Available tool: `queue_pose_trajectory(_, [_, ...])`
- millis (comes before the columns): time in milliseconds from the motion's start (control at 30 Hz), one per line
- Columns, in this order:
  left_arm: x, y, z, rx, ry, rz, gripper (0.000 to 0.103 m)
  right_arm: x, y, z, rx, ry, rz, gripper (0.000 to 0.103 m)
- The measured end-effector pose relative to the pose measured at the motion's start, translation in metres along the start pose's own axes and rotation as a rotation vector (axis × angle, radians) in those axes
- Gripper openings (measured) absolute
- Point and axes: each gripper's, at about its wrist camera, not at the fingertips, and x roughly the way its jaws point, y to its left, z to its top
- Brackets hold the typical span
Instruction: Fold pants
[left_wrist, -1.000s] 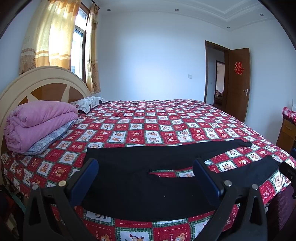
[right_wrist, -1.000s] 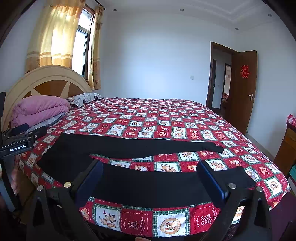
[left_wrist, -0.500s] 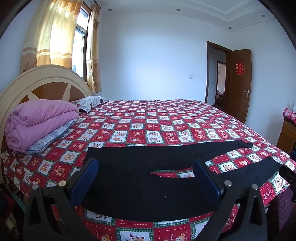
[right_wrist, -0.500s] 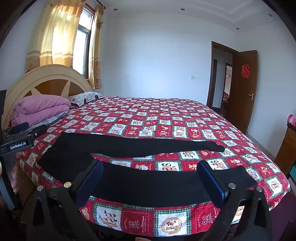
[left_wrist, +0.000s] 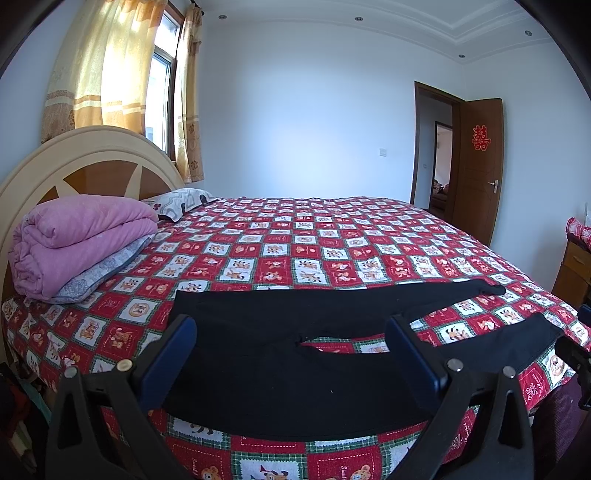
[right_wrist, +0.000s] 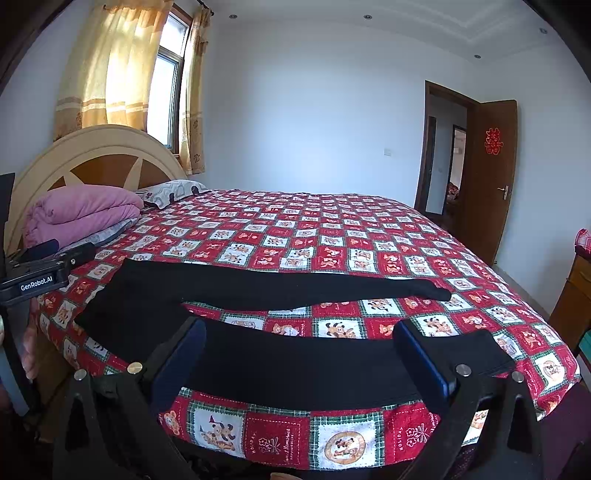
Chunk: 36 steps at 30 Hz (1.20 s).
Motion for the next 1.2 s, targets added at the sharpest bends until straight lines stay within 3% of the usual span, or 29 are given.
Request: queue_pose_trajectory(1200, [0.0077,0.0046,-0.0086,-0.003,0.022,-0.002,0.103,0.0093,0.0021,-0.0068,-0.004,0.022,0.001,0.102])
